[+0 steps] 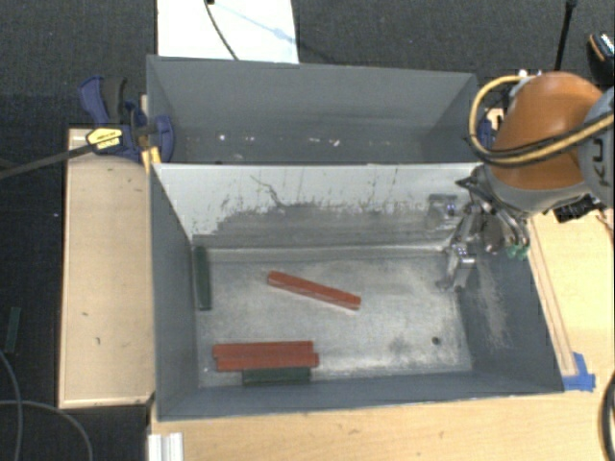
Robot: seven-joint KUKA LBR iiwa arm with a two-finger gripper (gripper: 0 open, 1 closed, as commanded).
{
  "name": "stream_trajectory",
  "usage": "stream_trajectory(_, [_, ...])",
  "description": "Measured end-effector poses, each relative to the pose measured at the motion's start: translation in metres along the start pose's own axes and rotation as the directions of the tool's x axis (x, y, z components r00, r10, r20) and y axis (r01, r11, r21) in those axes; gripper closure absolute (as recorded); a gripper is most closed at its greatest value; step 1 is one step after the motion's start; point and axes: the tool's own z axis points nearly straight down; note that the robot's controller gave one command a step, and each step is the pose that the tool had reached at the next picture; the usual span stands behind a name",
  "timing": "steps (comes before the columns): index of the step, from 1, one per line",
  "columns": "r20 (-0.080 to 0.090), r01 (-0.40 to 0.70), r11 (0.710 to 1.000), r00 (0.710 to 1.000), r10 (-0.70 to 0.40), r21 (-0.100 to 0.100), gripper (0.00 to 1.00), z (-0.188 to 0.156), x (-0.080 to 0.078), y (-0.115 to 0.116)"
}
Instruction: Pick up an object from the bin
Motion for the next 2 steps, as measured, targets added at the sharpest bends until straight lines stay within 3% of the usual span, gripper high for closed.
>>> stream_trajectory(1, [-0.010,0.093,0.996,0.996,-0.093,-0.007,0.00,0.096,0.040,0.099])
stream_trajectory(2, [-0.004,0.093,0.996,0.996,-0.093,-0.005,0.00,0.091,0.048,0.145])
